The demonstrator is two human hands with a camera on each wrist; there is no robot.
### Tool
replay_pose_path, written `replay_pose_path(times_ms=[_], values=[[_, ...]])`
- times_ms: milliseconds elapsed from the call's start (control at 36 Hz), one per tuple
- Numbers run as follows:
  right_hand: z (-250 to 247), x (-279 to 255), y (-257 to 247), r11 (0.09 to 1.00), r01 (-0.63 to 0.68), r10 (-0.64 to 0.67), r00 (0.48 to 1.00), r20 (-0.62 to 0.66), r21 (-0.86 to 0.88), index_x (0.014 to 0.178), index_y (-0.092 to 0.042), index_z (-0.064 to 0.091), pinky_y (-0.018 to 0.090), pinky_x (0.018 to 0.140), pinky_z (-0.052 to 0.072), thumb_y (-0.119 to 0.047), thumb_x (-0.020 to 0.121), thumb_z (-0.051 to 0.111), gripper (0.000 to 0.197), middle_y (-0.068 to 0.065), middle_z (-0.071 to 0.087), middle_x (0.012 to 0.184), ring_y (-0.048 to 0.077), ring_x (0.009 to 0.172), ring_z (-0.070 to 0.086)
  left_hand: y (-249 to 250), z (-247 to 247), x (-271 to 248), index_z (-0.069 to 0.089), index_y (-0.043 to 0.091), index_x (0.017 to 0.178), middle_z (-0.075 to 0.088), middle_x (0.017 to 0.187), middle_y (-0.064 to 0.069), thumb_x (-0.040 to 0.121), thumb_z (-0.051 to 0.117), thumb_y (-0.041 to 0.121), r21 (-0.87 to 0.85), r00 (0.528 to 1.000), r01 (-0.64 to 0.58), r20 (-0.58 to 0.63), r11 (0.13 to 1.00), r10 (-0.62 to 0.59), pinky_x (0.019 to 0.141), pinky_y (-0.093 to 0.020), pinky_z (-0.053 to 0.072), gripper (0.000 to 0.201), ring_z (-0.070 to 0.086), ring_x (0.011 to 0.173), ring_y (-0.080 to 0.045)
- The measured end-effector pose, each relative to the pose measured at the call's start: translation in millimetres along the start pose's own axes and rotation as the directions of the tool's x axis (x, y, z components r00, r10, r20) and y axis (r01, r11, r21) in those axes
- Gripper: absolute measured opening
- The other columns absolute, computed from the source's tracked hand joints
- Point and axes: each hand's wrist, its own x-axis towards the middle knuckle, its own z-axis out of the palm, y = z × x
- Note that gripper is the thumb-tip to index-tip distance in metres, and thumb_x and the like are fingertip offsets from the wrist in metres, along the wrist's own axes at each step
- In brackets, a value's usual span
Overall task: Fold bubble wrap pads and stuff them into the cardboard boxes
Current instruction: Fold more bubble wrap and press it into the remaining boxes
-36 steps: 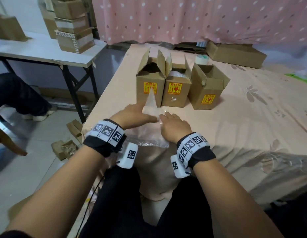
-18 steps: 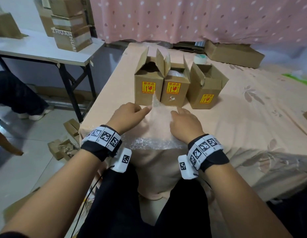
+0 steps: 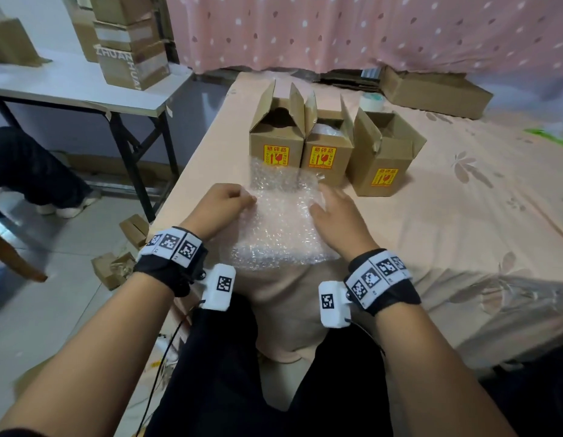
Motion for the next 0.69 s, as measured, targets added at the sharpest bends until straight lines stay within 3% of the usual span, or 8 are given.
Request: replay_pose_path(times_ms=[139,194,306,444,556,611,667,694], values=[[23,-2,-4,0.984,0.117,-0.105,0.99,0.089,-0.135,0.154,-0.013,0.034,0.036,0.123,0.018,-0.036,0.104,0.044,0.056,0.004,0.023,0.165,0.021,0.151,0.019,-4,-6,-3,0.069,-0.004,0.099,0.073,0.103,-0.017,0.094,0.062,0.005,-0.086,0.999,0.05,0.001,0.995,-0.05,0.073,-0.019,0.054,0.012,0.068,0.086,-0.016],[29,-3,-5,0.974,0.133,-0.112,0.986,0.12,-0.184,0.155,-0.015,0.031,0.037,0.125,0.012,-0.041,0.104,0.042,0.058,0.004,0.013,0.168,0.021,0.154,0.01,-5,-11,-6,0.066,-0.003,0.107,0.071,0.098,-0.017,0.093,0.061,-0.002,-0.122,0.999,0.034,-0.018,0.992,-0.036,0.072,-0.02,0.055,0.014,0.068,0.081,-0.014],[35,-4,-4,0.947,0.163,-0.12,0.979,0.166,-0.277,0.157,-0.02,0.028,0.039,0.125,0.007,-0.048,0.104,0.038,0.061,0.004,0.002,0.169,0.018,0.155,-0.002,-5,-19,-12,0.053,0.015,0.131,0.065,0.088,-0.008,0.089,0.059,-0.01,-0.172,0.998,0.017,-0.062,0.985,-0.028,0.076,-0.038,0.056,0.049,0.065,0.078,-0.023],[39,-4,-2,0.944,0.195,-0.108,0.945,0.308,-0.267,0.159,-0.023,0.024,0.038,0.125,0.004,-0.054,0.103,0.034,0.065,-0.001,0.003,0.169,0.012,0.155,-0.001,-2,-24,-20,0.031,0.03,0.15,0.063,0.102,-0.002,0.086,0.059,-0.006,-0.014,0.998,-0.004,-0.064,1.0,0.003,0.065,-0.036,0.056,0.079,0.065,0.08,-0.024],[43,-6,2,0.94,0.199,-0.103,0.941,0.323,-0.277,0.159,-0.026,0.024,0.039,0.126,0.004,-0.056,0.102,0.034,0.065,-0.003,0.008,0.169,0.011,0.155,0.002,-4,-27,-20,0.018,0.037,0.155,0.059,0.111,0.003,0.083,0.065,-0.002,0.13,0.998,-0.034,-0.054,0.991,0.042,0.06,-0.032,0.057,0.095,0.065,0.081,-0.02],[43,-5,2,0.938,0.205,-0.111,0.941,0.321,-0.279,0.158,-0.026,0.024,0.039,0.125,0.004,-0.056,0.102,0.034,0.065,-0.003,0.009,0.169,0.011,0.155,0.003,-3,-28,-21,0.013,0.039,0.157,0.051,0.123,0.002,0.08,0.071,0.0,0.213,0.999,-0.04,-0.023,0.976,0.046,0.067,-0.025,0.053,0.104,0.064,0.086,-0.017],[42,-4,2,0.934,0.216,-0.114,0.934,0.337,-0.284,0.159,-0.026,0.024,0.038,0.125,0.003,-0.056,0.102,0.034,0.065,-0.003,0.008,0.169,0.011,0.155,0.002,-2,-28,-20,0.008,0.039,0.157,0.034,0.145,-0.004,0.077,0.076,0.004,0.353,1.0,-0.021,0.019,0.935,0.015,0.088,-0.03,0.052,0.111,0.056,0.115,-0.023],[40,-4,2,0.931,0.22,-0.111,0.93,0.351,-0.29,0.159,-0.026,0.023,0.039,0.125,0.002,-0.057,0.102,0.034,0.065,-0.003,0.007,0.169,0.011,0.155,0.001,-1,-27,-19,0.009,0.039,0.157,0.022,0.155,-0.006,0.075,0.078,0.006,0.455,1.0,-0.001,0.019,0.891,-0.008,0.102,-0.037,0.045,0.112,0.041,0.134,-0.028]])
